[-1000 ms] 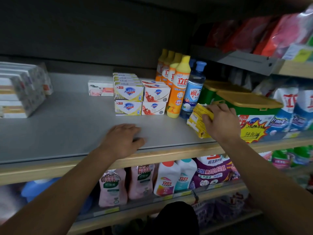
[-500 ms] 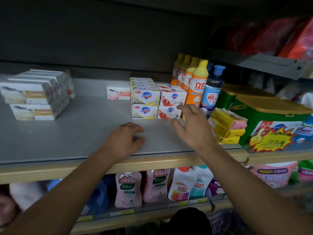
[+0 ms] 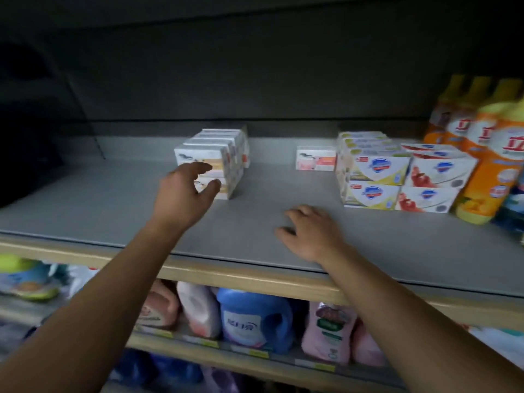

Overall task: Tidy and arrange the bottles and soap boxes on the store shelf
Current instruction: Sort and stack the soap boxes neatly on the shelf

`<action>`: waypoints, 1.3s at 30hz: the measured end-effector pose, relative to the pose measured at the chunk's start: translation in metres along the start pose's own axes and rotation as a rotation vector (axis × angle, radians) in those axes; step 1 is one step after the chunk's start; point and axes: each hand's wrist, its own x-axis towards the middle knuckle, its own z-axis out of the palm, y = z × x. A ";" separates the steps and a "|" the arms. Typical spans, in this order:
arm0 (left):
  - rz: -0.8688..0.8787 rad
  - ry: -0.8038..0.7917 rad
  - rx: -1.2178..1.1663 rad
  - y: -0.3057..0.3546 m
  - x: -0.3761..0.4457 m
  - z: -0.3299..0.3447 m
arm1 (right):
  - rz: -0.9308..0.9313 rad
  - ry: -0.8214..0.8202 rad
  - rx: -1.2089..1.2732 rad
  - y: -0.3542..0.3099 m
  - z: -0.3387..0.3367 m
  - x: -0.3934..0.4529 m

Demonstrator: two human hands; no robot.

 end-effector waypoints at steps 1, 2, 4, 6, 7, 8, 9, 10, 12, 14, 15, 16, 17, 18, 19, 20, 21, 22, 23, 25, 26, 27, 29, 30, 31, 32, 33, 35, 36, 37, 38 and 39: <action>-0.001 0.013 0.025 -0.007 0.008 -0.004 | -0.001 -0.014 -0.011 0.002 0.002 0.002; 0.001 0.026 0.054 -0.014 0.016 -0.007 | -0.004 -0.020 -0.010 0.004 0.004 0.002; 0.025 0.046 0.113 -0.025 0.033 -0.009 | -0.011 -0.005 -0.004 0.007 0.005 0.002; 0.052 0.033 0.162 -0.034 0.051 -0.006 | -0.014 0.018 0.003 0.008 0.005 0.002; 0.056 0.006 0.184 -0.039 0.060 -0.002 | -0.014 0.029 0.008 0.008 0.005 0.002; 0.046 -0.035 0.203 -0.044 0.068 0.002 | -0.014 0.039 0.012 0.008 0.006 0.002; 0.026 -0.086 0.219 -0.049 0.076 0.006 | -0.013 0.047 0.016 0.008 0.006 0.002; 0.002 -0.142 0.235 -0.054 0.083 0.011 | -0.010 0.052 0.021 0.008 0.006 0.002; -0.033 -0.234 0.260 -0.060 0.092 0.020 | 0.000 0.062 0.032 0.009 0.006 0.002; -0.045 -0.250 0.267 -0.063 0.097 0.026 | 0.002 0.068 0.041 0.009 0.007 0.003; -0.040 -0.229 0.273 -0.063 0.098 0.028 | 0.004 0.068 0.044 0.009 0.008 0.003; -0.030 -0.201 0.286 -0.063 0.098 0.029 | 0.007 0.069 0.045 0.009 0.008 0.003; -0.018 -0.173 0.303 -0.064 0.098 0.030 | 0.011 0.069 0.046 0.009 0.007 0.004; -0.010 -0.147 0.318 -0.064 0.097 0.031 | 0.013 0.070 0.048 0.009 0.007 0.003; -0.006 -0.122 0.325 -0.065 0.096 0.031 | 0.013 0.071 0.051 0.009 0.007 0.003; -0.002 -0.107 0.327 -0.065 0.094 0.032 | 0.014 0.072 0.054 0.008 0.007 0.003; 0.001 -0.106 0.329 -0.066 0.093 0.032 | 0.018 0.071 0.057 0.008 0.006 0.002; 0.002 -0.122 0.330 -0.066 0.092 0.033 | 0.021 0.069 0.058 0.008 0.006 0.002; -0.003 -0.149 0.326 -0.067 0.092 0.033 | 0.024 0.064 0.056 0.007 0.005 0.002; -0.029 -0.181 0.287 -0.068 0.091 0.033 | 0.026 0.058 0.058 0.007 0.004 0.001; -0.039 -0.171 0.269 -0.068 0.090 0.033 | 0.024 0.059 0.066 0.007 0.004 0.000; -0.041 -0.142 0.267 -0.067 0.089 0.034 | 0.024 0.060 0.076 0.006 0.003 0.000; -0.029 -0.065 0.291 -0.066 0.086 0.033 | 0.026 0.060 0.089 0.005 0.002 -0.001; -0.024 -0.039 0.293 -0.066 0.084 0.031 | 0.028 0.059 0.087 0.005 0.002 -0.001; -0.018 -0.025 0.282 -0.065 0.080 0.029 | 0.030 0.056 0.081 0.004 0.001 -0.002; -0.001 -0.019 0.262 -0.066 0.076 0.027 | 0.029 0.055 0.078 0.004 0.000 -0.002; 0.025 -0.015 0.235 -0.066 0.070 0.025 | 0.030 0.054 0.079 0.004 -0.001 -0.003; 0.079 -0.001 0.153 -0.062 0.053 0.024 | 0.032 0.052 0.094 0.004 -0.002 -0.004; 0.108 0.009 0.110 -0.057 0.043 0.024 | 0.032 0.057 0.111 0.005 -0.003 -0.005; 0.133 0.012 0.074 -0.051 0.033 0.026 | 0.032 0.070 0.136 0.006 -0.003 -0.005; 0.139 0.004 0.030 -0.043 0.022 0.028 | 0.028 0.092 0.167 0.007 -0.003 -0.005; 0.114 -0.018 -0.041 -0.035 0.013 0.031 | 0.020 0.122 0.217 0.007 -0.004 -0.005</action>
